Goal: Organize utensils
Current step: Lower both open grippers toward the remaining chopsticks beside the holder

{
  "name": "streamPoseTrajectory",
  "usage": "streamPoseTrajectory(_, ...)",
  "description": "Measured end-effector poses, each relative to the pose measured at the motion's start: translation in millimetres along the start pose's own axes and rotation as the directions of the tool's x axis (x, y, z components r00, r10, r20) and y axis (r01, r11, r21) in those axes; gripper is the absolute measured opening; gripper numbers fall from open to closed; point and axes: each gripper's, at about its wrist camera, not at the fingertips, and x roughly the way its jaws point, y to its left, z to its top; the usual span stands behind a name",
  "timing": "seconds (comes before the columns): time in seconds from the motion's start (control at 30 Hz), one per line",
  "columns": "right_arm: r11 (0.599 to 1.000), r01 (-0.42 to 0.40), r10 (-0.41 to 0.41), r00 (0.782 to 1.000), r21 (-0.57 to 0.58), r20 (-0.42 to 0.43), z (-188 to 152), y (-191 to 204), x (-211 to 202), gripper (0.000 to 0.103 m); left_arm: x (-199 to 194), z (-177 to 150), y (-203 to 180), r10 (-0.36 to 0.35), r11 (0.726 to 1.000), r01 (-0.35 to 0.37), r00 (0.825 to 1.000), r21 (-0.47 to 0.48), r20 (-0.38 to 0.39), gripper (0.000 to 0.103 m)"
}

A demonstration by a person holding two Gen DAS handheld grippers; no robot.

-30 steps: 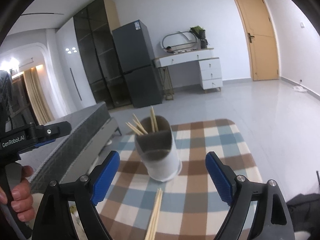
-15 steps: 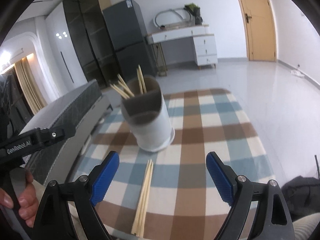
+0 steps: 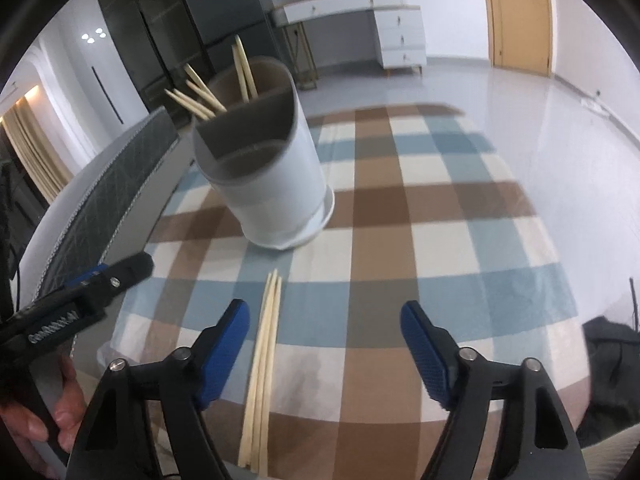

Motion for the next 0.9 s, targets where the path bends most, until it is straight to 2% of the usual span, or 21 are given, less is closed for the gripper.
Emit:
streamPoseTrajectory(0.07, 1.0, -0.006, 0.006, 0.999, 0.004, -0.039, 1, -1, 12, 0.063, 8, 3, 6, 0.007, 1.0, -0.007, 1.0, -0.017, -0.03, 0.085)
streamPoseTrajectory(0.17, 1.0, 0.021, -0.022, 0.997, -0.02, -0.073, 3, 2, 26, 0.059, 18, 5, 17, 0.027, 0.998, -0.031, 0.997, -0.061, -0.067, 0.085)
streamPoseTrajectory(0.3, 0.998, 0.015, -0.022, 0.993, -0.063, -0.115, 4, 10, 45, 0.054, 34, 3, 28, 0.032, 0.992, -0.048, 0.99, -0.119, -0.137, 0.085)
streamPoseTrajectory(0.43, 0.991, 0.014, -0.033, 0.989, -0.13, -0.141, 7, 23, 62, 0.048, 44, 2, 35, 0.024, 0.986, -0.053, 0.983, -0.16, -0.18, 0.085)
streamPoseTrajectory(0.53, 0.988, -0.016, -0.008, 0.988, -0.154, -0.154, 8, 29, 72, 0.042, 46, 3, 39, 0.006, 0.982, -0.045, 0.979, -0.186, -0.204, 0.085)
streamPoseTrajectory(0.6, 0.983, -0.009, -0.02, 0.987, -0.184, -0.157, 9, 34, 78, 0.041, 48, 3, 42, -0.015, 0.977, -0.033, 0.975, -0.211, -0.223, 0.085)
streamPoseTrajectory(0.7, 0.982, -0.022, -0.014, 0.982, -0.188, -0.186, 11, 36, 90, 0.029, 51, 3, 48, -0.021, 0.971, -0.038, 0.97, -0.237, -0.242, 0.085)
streamPoseTrajectory(0.9, 0.971, -0.036, -0.011, 0.98, -0.237, -0.197, 8, 48, 93, 0.028, 56, 2, 54, -0.053, 0.958, -0.029, 0.96, -0.285, -0.277, 0.085)
